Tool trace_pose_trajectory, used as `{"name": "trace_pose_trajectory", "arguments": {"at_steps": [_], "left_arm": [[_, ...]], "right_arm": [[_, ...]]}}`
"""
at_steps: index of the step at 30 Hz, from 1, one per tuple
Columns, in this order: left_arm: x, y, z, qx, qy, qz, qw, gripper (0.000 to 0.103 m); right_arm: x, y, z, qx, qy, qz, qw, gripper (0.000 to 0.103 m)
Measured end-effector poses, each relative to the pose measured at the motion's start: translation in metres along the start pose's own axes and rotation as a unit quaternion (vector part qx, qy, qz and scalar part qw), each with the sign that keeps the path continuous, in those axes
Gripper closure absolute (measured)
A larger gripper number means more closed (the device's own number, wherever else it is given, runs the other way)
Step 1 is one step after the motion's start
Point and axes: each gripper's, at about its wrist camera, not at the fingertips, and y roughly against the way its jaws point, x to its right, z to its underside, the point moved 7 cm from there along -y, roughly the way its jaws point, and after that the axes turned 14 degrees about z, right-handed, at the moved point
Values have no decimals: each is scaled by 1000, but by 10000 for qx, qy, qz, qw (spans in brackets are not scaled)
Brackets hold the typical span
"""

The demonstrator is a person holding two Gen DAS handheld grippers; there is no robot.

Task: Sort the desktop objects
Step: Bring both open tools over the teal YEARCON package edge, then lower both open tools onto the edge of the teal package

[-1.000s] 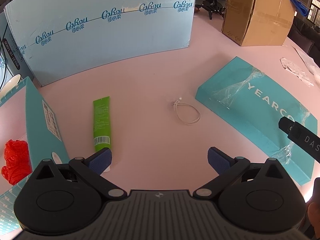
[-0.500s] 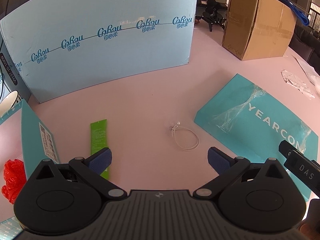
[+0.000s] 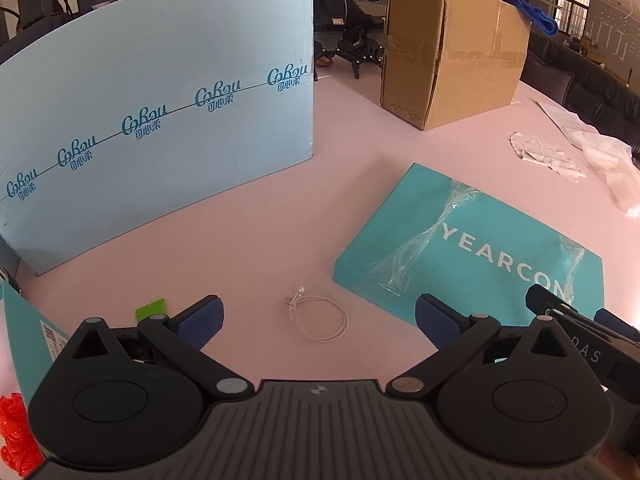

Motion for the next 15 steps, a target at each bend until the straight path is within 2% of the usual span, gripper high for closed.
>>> {"name": "trace_pose_trajectory", "arguments": {"at_steps": [15], "left_arm": [[14,-14,-20,-22,-235,128,9996,1]], "right_arm": [[7,-4,-12,88,-217,104,9997,0]]}}
